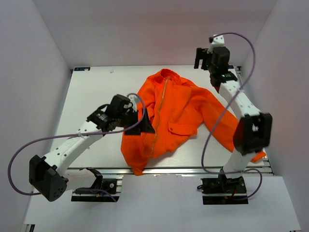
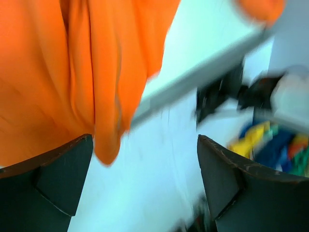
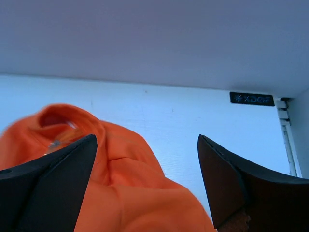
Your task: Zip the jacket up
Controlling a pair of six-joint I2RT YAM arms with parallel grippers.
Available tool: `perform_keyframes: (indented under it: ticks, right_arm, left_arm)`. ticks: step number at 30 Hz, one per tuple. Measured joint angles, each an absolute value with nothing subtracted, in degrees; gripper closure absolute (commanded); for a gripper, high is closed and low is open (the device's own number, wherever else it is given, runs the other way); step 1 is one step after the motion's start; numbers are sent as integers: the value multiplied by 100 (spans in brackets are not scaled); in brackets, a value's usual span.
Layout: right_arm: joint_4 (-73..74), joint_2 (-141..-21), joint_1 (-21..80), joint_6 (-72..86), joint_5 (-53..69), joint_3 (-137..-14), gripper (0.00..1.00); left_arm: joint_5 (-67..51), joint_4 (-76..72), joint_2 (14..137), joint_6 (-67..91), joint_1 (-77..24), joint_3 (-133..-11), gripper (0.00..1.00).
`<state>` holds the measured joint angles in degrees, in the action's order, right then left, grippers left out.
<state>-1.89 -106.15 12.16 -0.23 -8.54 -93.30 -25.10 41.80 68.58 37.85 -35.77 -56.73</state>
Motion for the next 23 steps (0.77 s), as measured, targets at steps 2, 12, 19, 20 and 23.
perform_keyframes:
  ticks: [2, 12, 19, 20, 23]
  right_arm:
    - [-274, -9741, 1240, 148, -945, -8702, 11]
    - [1201, -6490, 1334, 1356, -1055, -6200, 11]
    - [2051, -4821, 1334, 1767, -1050, -5282, 11]
    - [2104, -4648, 1334, 1776, -1048, -5258, 11]
    - [2176, -4425, 1334, 1785, -1072, -5264, 11]
  left_arm:
    - [-2040, 4191, 6890, 3739, -3426, -6154, 2]
    - [-49, 4543, 8027, 3527, -1358, -8265, 2]
    - [554, 4707, 7572, 3400, -766, -8235, 2]
    - [591, 4711, 7509, 3380, -722, -8191, 2]
    - [679, 4720, 7365, 3334, -628, -8018, 2]
